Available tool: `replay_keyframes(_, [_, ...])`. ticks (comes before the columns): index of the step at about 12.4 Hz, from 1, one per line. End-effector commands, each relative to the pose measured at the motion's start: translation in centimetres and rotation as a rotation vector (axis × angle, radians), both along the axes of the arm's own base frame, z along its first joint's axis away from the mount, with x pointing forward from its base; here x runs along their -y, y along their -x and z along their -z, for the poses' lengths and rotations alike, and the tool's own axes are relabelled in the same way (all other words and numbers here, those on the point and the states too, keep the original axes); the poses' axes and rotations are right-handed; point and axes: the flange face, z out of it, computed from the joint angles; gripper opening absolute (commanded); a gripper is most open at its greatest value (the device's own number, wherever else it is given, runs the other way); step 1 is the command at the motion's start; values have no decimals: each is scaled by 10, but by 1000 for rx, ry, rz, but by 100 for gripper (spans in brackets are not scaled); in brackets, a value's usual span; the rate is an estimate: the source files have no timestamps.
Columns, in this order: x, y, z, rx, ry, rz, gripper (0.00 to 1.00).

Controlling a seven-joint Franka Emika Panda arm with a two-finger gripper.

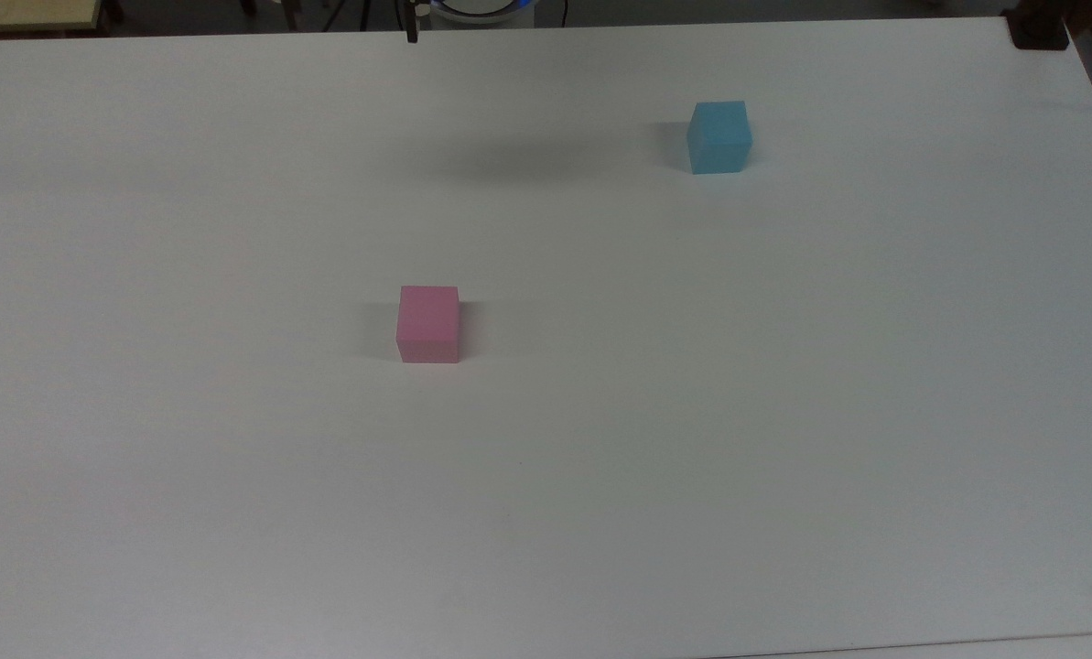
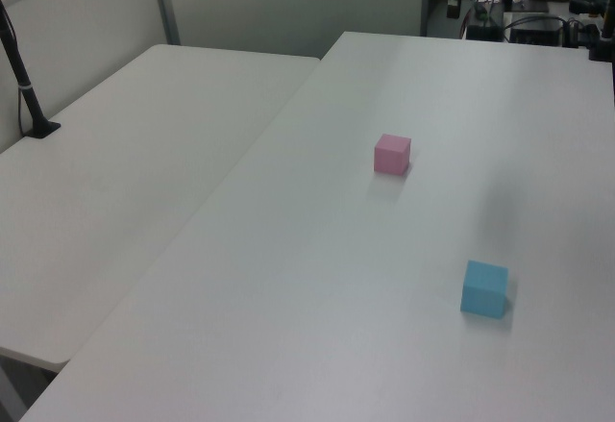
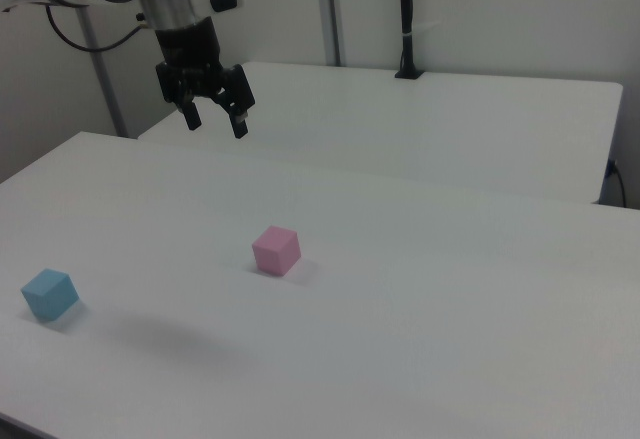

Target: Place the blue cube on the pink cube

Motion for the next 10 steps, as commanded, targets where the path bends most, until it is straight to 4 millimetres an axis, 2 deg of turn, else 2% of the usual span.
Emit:
replay_keyframes(1, [-3,2,-1,18,-21,4,100])
replay_keyframes(10, [-4,2,1,16,-21,11,100])
